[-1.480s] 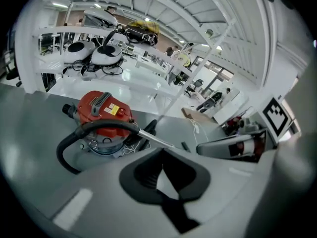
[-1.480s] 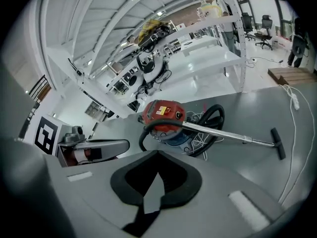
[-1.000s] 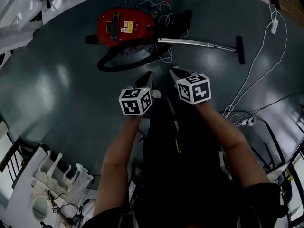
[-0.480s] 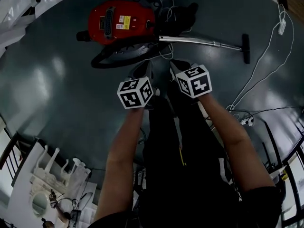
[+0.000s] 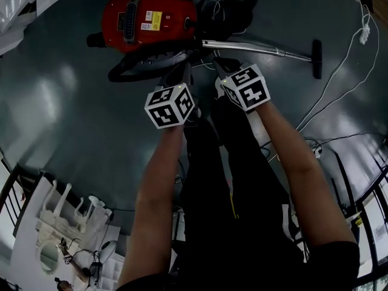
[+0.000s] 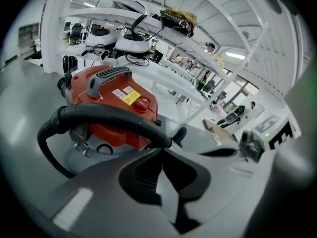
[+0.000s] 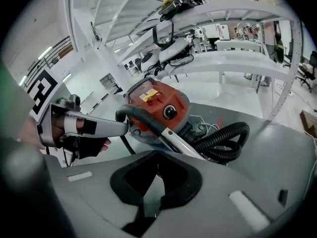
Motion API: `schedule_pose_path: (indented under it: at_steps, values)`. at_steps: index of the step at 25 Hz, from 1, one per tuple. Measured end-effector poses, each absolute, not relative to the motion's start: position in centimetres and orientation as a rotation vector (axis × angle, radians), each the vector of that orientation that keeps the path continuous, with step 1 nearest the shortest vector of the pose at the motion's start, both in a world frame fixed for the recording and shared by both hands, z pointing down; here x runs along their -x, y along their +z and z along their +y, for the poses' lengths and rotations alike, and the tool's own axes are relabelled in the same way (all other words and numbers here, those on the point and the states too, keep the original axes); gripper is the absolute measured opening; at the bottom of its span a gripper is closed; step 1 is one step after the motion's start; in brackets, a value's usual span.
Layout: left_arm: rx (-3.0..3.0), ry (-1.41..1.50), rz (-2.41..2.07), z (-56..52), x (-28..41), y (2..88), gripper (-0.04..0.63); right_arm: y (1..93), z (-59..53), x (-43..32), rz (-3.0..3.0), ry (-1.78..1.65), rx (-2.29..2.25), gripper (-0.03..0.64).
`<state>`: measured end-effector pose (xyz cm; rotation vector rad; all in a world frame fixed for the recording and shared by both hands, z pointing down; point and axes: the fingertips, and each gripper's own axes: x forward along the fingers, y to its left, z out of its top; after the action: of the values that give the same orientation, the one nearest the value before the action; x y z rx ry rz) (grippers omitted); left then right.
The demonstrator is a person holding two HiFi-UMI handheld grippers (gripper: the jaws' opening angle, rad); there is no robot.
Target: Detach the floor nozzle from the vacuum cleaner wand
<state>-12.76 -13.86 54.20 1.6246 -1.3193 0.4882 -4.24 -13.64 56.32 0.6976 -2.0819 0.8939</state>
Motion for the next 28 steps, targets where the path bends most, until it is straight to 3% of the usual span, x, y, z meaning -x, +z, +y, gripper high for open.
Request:
schedule_pose_path:
  at_steps: [7,11,16,28]
  values:
    - [-1.609,0.505,-1.312,-14.4,12.5,55.1,0.012,57.3,-15.6,4.2,-2.133,0.764,-0.6,0.089]
    - [-1.606,0.501,-1.3,-14.8,12.2,55.5,0.115,58.1,-16.2,4.8,-2.182,0.601,-0.493,0.138]
    - [-1.589,0.446,-1.289,-15.5,11.8,55.4,0.16,59.9,-16.8,5.3,-2.208,0.331,-0.341,0.21]
    - [-1.509,0.357,-1.329,-16.6,12.3,56.2,0.196,63.8,-16.8,5.6,-2.091,0.105,-0.141,0.173]
